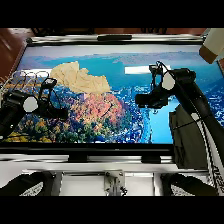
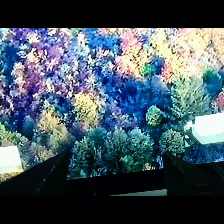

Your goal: Fold the shirts.

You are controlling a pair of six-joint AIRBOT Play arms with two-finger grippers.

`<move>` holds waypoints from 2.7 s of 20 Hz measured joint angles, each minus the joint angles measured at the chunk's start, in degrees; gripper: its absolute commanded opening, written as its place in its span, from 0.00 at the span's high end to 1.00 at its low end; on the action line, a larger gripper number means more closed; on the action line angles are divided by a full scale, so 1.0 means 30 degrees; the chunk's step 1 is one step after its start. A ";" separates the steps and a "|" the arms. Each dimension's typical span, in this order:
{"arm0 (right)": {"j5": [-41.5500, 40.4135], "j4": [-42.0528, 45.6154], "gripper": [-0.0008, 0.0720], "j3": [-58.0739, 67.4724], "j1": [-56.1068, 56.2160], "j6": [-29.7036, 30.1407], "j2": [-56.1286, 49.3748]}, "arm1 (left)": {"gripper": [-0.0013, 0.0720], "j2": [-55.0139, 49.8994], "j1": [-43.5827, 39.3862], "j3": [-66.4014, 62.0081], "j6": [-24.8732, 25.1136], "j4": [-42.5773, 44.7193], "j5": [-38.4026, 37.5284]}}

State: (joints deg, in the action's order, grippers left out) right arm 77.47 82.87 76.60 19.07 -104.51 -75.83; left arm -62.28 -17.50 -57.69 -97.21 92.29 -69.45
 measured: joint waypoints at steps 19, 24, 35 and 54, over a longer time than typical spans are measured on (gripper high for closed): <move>-0.0663 -0.0073 0.30 0.0000 0.0000 0.0007 0.0000 | 0.01 -0.0087 0.0000 0.0000 -0.0801 -0.0532 0.0670; -0.0102 -0.0007 0.30 0.0000 0.0000 0.1683 0.0007 | 0.01 -0.0357 0.0000 0.0000 -0.2069 -0.2127 0.2980; -0.0976 0.0036 0.30 0.0000 0.0000 0.2557 0.0000 | 0.02 -0.4998 0.1872 -0.2565 -0.3177 -0.2565 0.8247; -0.1224 -0.0495 0.30 0.0000 0.0000 0.2572 0.0000 | 0.93 -1.8068 0.3905 -1.6597 0.0291 -0.8648 0.6819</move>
State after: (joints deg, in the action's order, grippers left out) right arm 73.80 81.38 76.60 19.07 -96.79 -75.83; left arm -116.49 -5.78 -107.48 -96.33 66.35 -48.99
